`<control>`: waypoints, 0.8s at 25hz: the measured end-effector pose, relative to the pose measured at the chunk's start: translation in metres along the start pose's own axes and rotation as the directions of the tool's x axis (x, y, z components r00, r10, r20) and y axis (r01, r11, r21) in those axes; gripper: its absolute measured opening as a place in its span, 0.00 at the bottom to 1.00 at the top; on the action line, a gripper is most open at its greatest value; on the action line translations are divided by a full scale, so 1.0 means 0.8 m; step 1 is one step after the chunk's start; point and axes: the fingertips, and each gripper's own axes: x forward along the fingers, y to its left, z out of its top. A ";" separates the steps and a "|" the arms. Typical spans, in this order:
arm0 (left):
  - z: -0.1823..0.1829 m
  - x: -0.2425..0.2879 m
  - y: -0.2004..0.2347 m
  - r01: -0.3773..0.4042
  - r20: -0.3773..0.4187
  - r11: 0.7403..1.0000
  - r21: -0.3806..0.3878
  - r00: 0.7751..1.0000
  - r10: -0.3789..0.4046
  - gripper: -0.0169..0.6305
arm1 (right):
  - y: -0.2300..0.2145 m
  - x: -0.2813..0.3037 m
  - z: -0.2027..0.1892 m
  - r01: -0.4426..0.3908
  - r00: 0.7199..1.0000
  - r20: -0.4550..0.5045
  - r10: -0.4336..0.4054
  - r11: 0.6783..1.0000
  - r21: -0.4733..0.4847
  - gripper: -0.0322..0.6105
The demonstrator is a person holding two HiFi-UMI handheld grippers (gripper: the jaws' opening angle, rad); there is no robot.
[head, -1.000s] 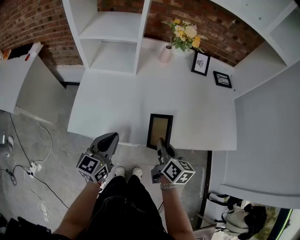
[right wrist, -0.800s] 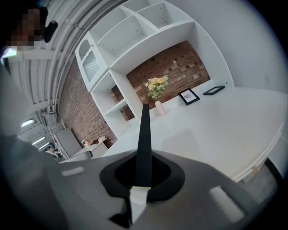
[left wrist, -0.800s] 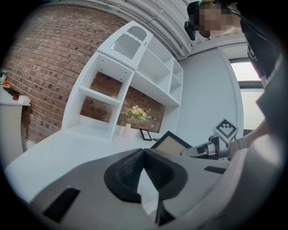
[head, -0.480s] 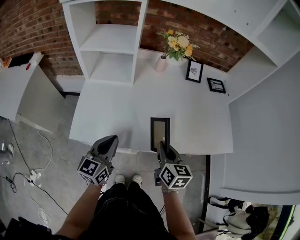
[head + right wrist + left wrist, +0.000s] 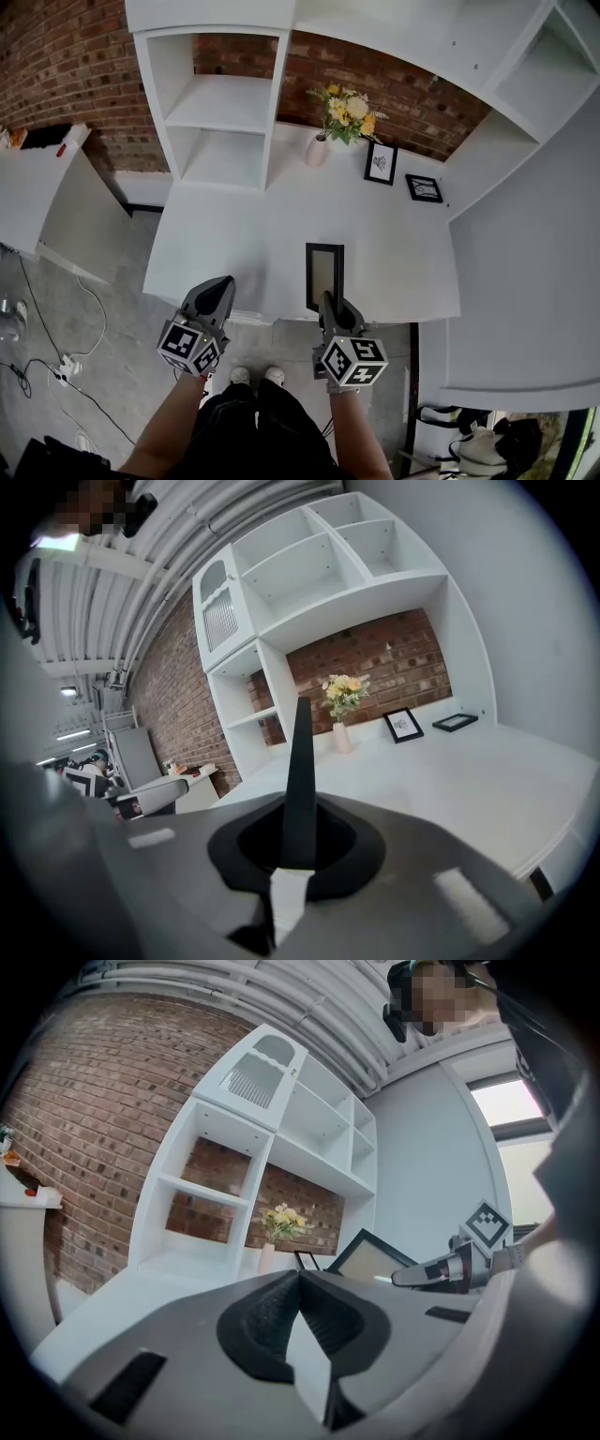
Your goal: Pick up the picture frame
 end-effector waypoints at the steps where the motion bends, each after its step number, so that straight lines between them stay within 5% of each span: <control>1: 0.004 0.001 0.001 -0.002 0.006 1.000 0.002 1.000 0.002 0.01 | 0.001 -0.001 0.003 0.001 1.000 0.006 -0.001 1.000 0.000 0.07; 20: 0.056 0.001 -0.006 -0.005 0.100 0.999 0.033 0.995 0.001 0.01 | 0.009 -0.022 0.056 0.013 0.993 0.120 -0.006 0.998 -0.059 0.07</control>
